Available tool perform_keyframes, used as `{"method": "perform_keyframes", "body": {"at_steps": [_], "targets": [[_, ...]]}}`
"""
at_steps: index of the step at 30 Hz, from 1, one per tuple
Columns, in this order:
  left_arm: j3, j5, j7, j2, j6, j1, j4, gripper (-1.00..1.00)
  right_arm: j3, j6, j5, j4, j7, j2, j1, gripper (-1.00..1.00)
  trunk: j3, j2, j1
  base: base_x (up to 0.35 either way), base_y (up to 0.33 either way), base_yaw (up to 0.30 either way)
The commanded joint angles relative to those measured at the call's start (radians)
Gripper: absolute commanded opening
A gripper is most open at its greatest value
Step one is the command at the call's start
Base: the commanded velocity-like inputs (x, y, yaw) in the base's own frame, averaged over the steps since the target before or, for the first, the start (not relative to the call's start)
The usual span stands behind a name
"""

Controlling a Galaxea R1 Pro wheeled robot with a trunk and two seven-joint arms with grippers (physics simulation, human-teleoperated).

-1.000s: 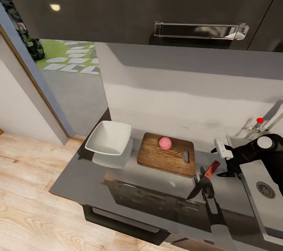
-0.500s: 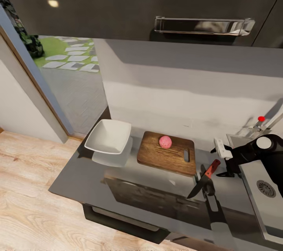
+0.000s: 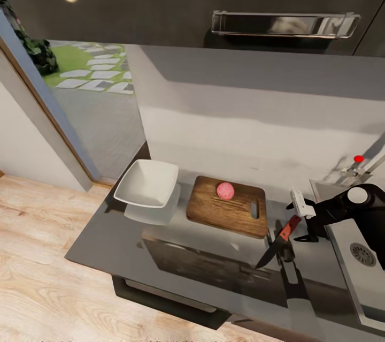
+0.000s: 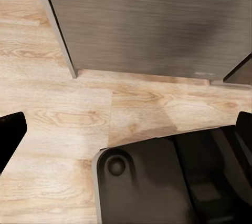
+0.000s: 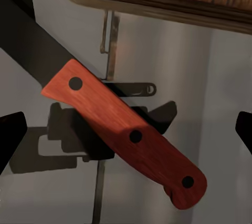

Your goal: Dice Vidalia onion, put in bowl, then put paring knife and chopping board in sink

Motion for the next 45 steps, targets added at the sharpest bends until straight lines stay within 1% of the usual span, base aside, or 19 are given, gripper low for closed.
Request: {"method": "perform_keyframes", "body": {"at_steps": [1,3,7,11,17,31,33,39,45], "targets": [[0.005,-0.006,-0.003,-0.001,-0.002,0.0,-0.002,1.0,0.001,-0.001,0.004,-0.001,0.003,-0.001,-0.001,1.0,-0.003,-0.002,0.001,0.0,0.0,0.0],[0.005,-0.006,-0.003,-0.001,-0.002,0.0,-0.002,1.0,0.001,-0.002,0.005,0.0,0.002,-0.001,-0.001,1.0,-0.006,-0.002,0.001,0.0,0.0,0.0],[0.005,-0.006,-0.003,-0.001,-0.002,0.0,-0.002,1.0,0.001,-0.002,0.026,0.001,0.002,-0.002,-0.001,1.0,-0.013,-0.002,0.001,0.0,0.0,0.0],[0.005,-0.006,-0.003,-0.001,-0.002,0.0,-0.002,1.0,0.001,-0.004,0.036,0.002,0.002,-0.002,-0.001,1.0,-0.019,-0.002,0.001,0.0,0.0,0.0],[0.005,-0.006,-0.003,-0.001,-0.002,0.0,-0.002,1.0,0.001,-0.014,0.039,0.027,0.002,-0.002,-0.001,1.0,-0.021,-0.002,0.001,0.0,0.0,0.0],[0.005,-0.006,-0.003,-0.001,-0.002,0.0,-0.002,1.0,0.003,-0.028,0.04,0.034,0.005,-0.002,-0.001,1.0,-0.021,-0.002,0.001,0.0,0.0,0.0],[0.005,-0.006,-0.003,-0.001,-0.002,0.0,-0.002,1.0,0.01,-0.028,0.04,0.034,0.005,-0.001,-0.001,1.0,-0.021,-0.002,0.001,0.0,0.0,0.0],[0.005,-0.006,-0.003,-0.001,-0.002,0.0,-0.002,1.0,0.063,-0.028,0.04,0.035,0.004,0.001,-0.001,1.0,-0.021,-0.002,0.001,0.0,0.0,0.0],[0.005,-0.006,-0.003,-0.001,-0.002,0.0,-0.002,1.0,0.075,-0.027,0.04,0.034,0.005,0.003,-0.001,1.0,-0.021,-0.002,0.001,0.0,0.0,0.0]]}}
